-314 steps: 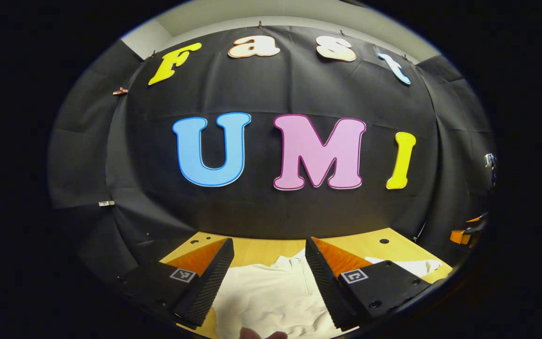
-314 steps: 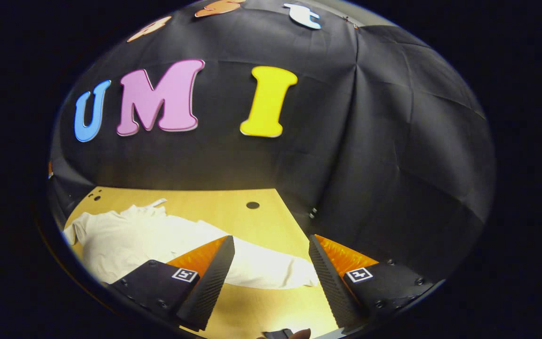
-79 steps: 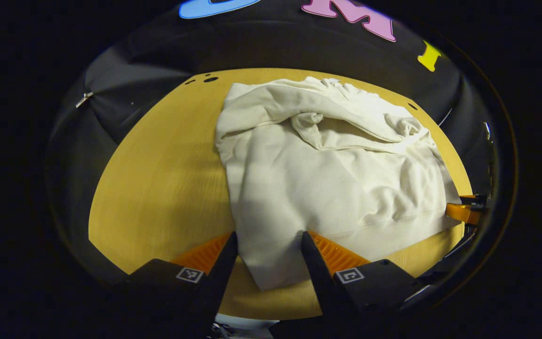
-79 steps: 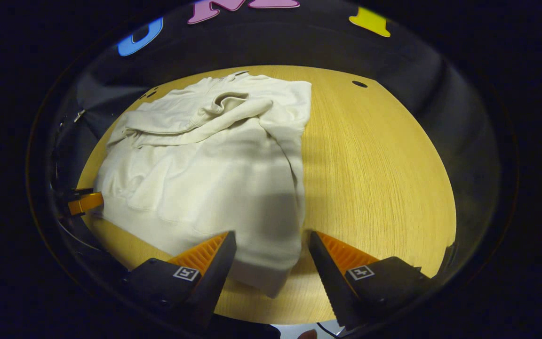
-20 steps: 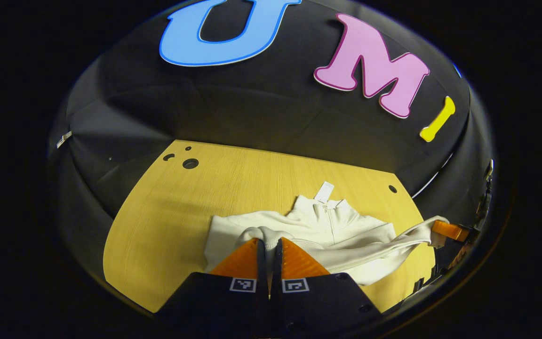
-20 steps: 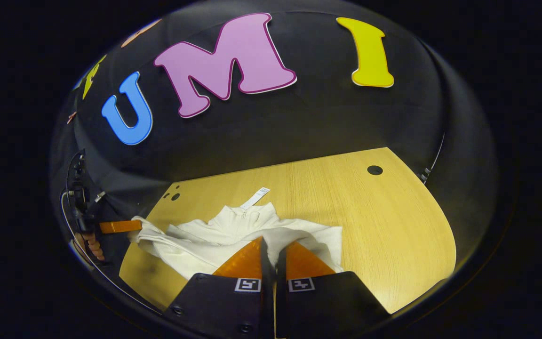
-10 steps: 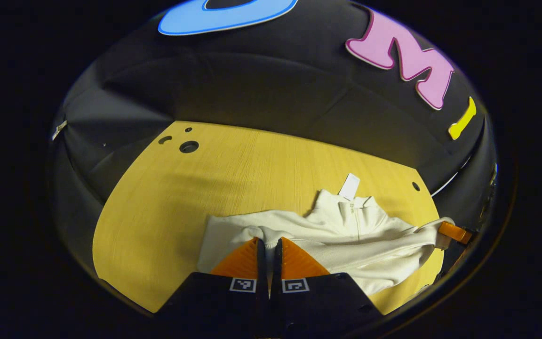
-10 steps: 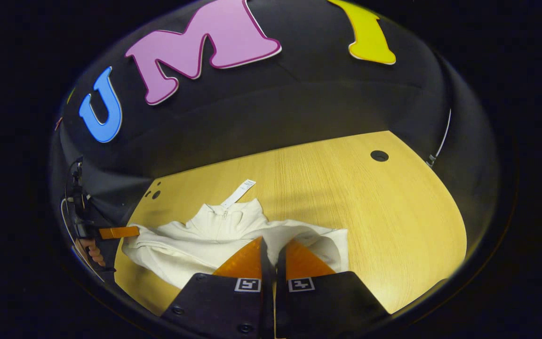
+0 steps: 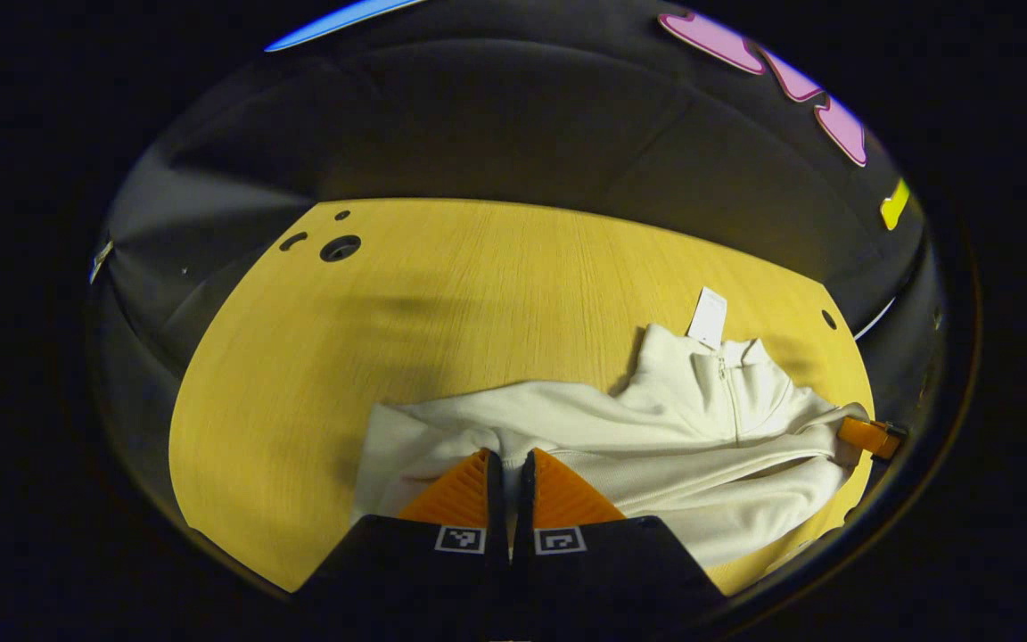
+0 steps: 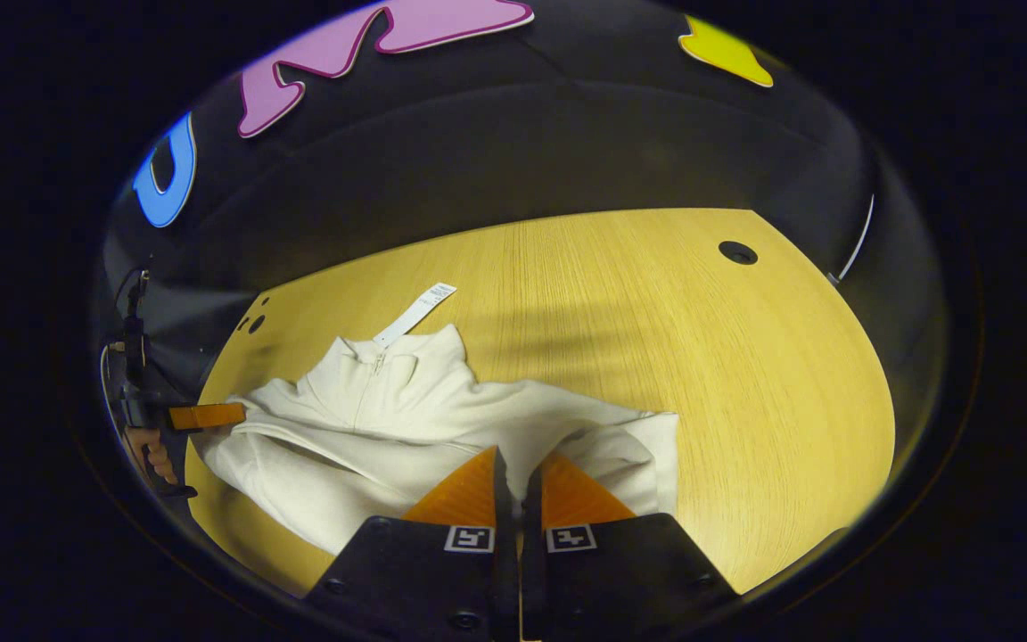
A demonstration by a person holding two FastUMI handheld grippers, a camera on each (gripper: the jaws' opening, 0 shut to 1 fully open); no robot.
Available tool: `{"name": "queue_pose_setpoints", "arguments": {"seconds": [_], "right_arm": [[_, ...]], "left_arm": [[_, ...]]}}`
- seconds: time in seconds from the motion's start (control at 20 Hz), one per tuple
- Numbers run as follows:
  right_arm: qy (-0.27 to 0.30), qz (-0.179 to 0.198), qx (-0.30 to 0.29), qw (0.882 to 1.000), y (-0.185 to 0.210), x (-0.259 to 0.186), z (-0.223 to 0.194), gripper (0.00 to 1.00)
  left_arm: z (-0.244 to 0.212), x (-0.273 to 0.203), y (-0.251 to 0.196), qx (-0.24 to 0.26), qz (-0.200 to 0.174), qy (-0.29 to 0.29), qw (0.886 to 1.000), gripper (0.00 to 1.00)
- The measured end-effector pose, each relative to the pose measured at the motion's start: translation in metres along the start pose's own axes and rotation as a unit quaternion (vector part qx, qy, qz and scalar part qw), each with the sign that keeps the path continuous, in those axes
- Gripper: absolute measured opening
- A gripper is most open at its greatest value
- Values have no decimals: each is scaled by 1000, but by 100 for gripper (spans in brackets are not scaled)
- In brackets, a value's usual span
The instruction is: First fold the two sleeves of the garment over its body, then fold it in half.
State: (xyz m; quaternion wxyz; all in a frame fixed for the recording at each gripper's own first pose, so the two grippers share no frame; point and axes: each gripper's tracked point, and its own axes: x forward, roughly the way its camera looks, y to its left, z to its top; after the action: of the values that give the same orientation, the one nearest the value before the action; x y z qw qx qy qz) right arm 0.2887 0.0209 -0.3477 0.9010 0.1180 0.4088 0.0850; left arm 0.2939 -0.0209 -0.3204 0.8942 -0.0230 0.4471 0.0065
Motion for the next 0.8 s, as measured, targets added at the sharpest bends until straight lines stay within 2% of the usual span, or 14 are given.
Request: {"name": "queue_pose_setpoints", "arguments": {"seconds": [0.3,0.45,0.55,0.6,0.65,0.75,0.8], "right_arm": [[26,-11,-1,1000,-2,17,-16,7],[29,-17,27,999,-2,18,-14,17],[30,-23,40,998,-6,15,-11,26],[28,-22,43,998,-4,13,-10,42],[25,-19,44,999,-1,11,-8,45],[16,-23,36,999,-2,0,-4,67],[9,-24,32,999,-2,-5,-1,74]], "left_arm": [[-7,13,0,20,10,7,1000,6],[-8,13,-1,23,5,12,1000,8],[-8,11,-2,16,3,9,1000,14],[-7,9,-1,13,5,4,1000,18],[-5,7,1,11,10,-2,1000,17],[-2,-1,5,20,20,-14,999,37],[0,-6,5,27,24,-22,999,48]]}}
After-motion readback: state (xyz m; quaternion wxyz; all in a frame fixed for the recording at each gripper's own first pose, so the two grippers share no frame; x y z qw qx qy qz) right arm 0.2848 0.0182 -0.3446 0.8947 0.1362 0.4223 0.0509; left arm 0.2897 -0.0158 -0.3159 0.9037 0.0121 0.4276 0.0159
